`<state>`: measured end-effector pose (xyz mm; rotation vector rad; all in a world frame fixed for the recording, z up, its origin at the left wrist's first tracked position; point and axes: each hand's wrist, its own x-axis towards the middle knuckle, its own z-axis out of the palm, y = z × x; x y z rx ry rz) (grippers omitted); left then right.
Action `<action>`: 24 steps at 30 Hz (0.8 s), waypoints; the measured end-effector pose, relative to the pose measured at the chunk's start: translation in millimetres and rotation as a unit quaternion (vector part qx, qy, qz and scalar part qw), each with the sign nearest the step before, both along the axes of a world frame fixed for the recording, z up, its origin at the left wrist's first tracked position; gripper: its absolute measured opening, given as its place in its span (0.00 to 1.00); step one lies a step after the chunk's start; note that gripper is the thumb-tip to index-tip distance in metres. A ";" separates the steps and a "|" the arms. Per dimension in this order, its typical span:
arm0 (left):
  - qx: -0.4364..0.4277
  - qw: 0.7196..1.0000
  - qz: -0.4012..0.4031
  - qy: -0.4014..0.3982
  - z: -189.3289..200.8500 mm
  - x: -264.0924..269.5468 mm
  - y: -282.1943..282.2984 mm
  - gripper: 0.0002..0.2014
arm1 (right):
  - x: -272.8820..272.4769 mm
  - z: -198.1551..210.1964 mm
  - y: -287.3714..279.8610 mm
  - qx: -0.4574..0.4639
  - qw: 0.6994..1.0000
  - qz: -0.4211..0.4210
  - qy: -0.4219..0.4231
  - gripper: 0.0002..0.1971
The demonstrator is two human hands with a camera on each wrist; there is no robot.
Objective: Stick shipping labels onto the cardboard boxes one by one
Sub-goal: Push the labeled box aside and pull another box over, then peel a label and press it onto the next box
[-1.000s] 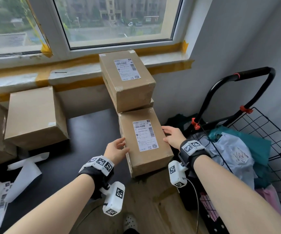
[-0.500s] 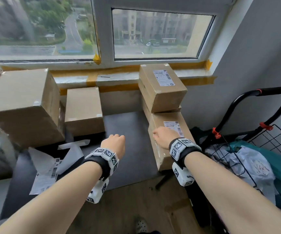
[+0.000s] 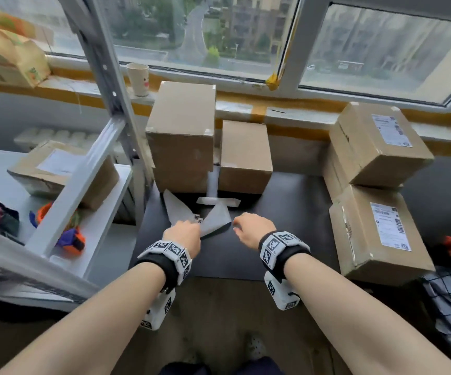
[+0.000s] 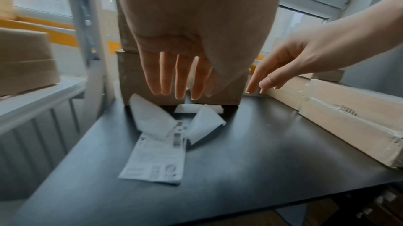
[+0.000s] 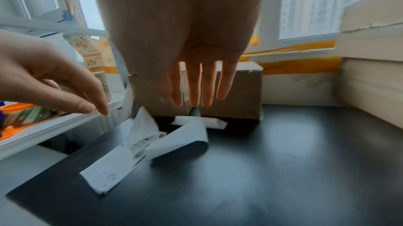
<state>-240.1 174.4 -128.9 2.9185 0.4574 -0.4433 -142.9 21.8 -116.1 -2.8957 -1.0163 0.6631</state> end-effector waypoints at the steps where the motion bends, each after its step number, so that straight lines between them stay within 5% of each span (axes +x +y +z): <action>1: -0.003 1.000 0.013 0.005 -3.6 -7.6 10.2 0.13 | -5.5 -4.6 11.9 0.000 1.000 0.009 0.006 0.17; 11: -0.072 0.991 0.080 0.080 -63.8 -61.8 59.3 0.16 | -40.9 -71.9 87.3 0.004 0.993 0.081 0.089 0.17; 24: -0.112 0.991 0.061 0.046 -120.1 -70.5 73.7 0.32 | -48.1 -131.6 99.1 0.122 0.985 0.101 0.067 0.25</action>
